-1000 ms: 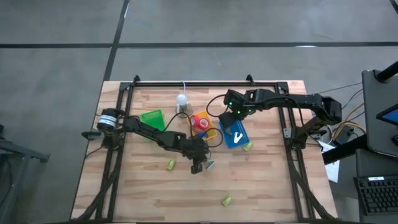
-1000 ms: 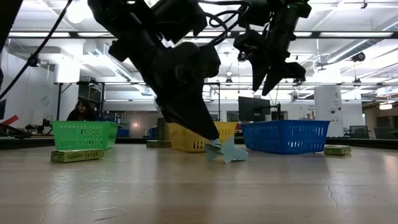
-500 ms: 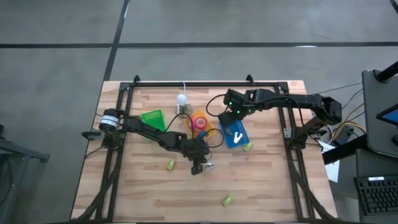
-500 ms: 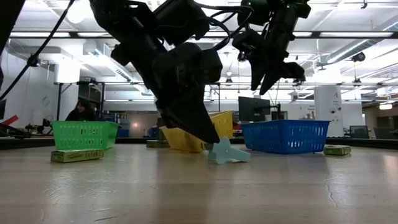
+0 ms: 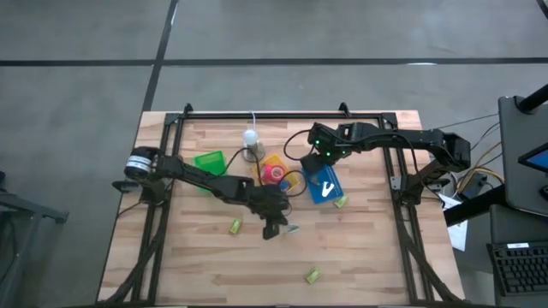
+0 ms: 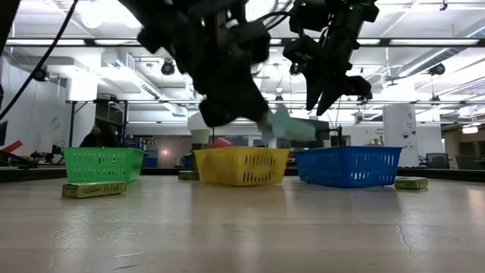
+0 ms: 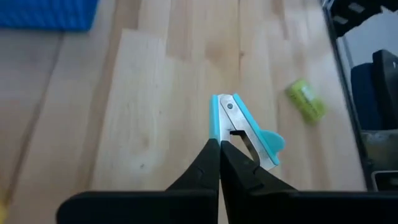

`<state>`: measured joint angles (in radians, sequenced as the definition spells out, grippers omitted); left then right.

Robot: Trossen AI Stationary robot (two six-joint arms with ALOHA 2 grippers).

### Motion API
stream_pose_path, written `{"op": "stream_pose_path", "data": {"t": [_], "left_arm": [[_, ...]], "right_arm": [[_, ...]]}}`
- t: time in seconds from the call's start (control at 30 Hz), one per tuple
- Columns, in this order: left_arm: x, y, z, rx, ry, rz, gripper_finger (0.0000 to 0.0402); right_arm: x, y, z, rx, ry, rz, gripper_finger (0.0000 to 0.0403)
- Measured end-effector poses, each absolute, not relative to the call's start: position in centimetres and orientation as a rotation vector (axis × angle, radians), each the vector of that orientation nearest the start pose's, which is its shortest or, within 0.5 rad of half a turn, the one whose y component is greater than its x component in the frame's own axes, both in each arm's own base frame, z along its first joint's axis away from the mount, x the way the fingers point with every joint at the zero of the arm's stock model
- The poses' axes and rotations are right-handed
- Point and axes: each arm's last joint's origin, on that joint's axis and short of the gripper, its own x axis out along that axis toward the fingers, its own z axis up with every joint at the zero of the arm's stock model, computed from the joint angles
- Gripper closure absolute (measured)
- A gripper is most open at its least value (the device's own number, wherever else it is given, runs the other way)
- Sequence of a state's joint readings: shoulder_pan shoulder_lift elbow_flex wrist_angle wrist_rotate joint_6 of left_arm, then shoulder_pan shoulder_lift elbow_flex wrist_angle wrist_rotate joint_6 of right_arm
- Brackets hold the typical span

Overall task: Pick and place Stapler, Stapler remover, tape
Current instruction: Put the light blue staple remover into the blue basket, then put the top right staple box into the green basket

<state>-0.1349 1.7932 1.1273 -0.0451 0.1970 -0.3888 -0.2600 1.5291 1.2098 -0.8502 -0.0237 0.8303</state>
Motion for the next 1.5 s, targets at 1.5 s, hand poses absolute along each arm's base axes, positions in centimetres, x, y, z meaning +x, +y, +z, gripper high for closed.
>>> {"op": "stream_pose_path", "data": {"t": [1.5], "left_arm": [[44.5,7.4,22.4,-0.555,0.603,0.132,0.0325]], "right_arm": [[22.1,-2.9,31.0,0.938,0.923,-0.747,0.0331]]}}
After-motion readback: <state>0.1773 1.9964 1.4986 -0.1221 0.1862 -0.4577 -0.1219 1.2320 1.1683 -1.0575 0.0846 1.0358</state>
